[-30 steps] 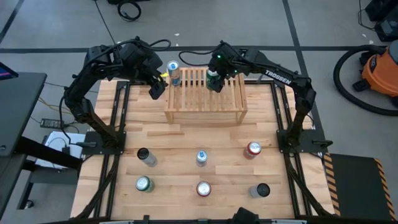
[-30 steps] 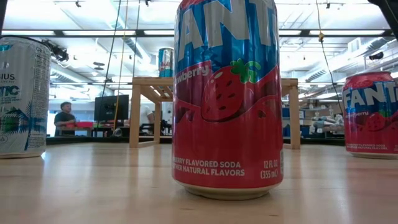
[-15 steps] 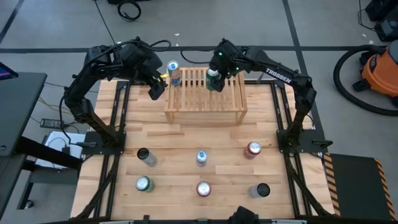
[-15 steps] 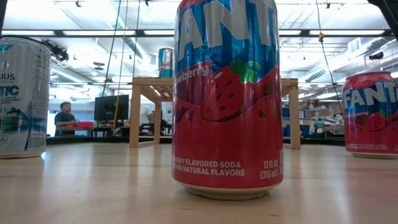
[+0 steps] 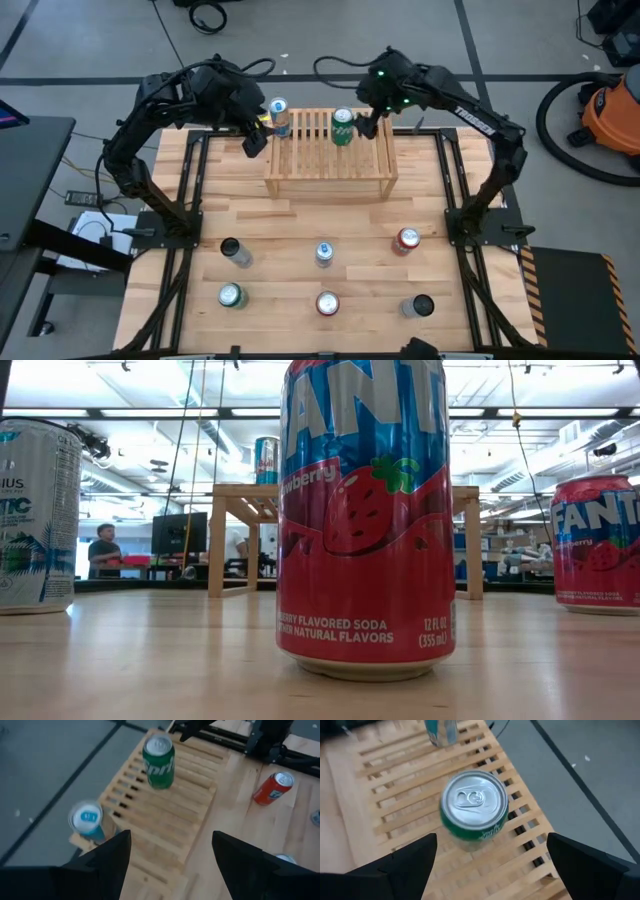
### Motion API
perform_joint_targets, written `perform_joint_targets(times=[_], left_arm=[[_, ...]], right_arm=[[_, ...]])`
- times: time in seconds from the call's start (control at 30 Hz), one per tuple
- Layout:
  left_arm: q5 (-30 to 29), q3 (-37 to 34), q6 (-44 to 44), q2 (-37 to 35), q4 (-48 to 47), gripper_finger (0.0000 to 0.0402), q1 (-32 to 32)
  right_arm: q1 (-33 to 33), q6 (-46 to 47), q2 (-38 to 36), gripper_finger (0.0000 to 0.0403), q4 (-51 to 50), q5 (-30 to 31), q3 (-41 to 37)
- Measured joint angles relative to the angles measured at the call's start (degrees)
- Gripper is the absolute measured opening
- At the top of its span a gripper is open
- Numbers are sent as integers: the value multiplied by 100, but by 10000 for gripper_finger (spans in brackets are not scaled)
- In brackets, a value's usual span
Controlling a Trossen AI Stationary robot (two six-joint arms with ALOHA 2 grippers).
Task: Place canned beverage on shelf
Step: Align the green soda can with the blue soda can on the shelf
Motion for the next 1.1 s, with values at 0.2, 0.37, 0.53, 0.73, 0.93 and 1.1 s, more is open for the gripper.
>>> perform_joint_targets(times=[0.2,0.37,0.53,0.73,0.93,1.1], left_arm=[[7,2,238,130,348,279,7],[211,2,410,246,420,280,1],[860,2,367,397,633,280,0],[862,2,-54,529,1155,279,-50],[792,1,-133,563,1414,279,-107],[720,0,-512,568,2021,279,-151]], right_arm=[[66,43,-544,387,-1,2,2],[89,303,-926,387,-69,5,4],[89,411,-1327,387,-328,41,9],[91,429,-1684,387,-548,46,9],[89,649,-1886,388,-657,49,9],[89,645,-1976,387,-759,70,9]])
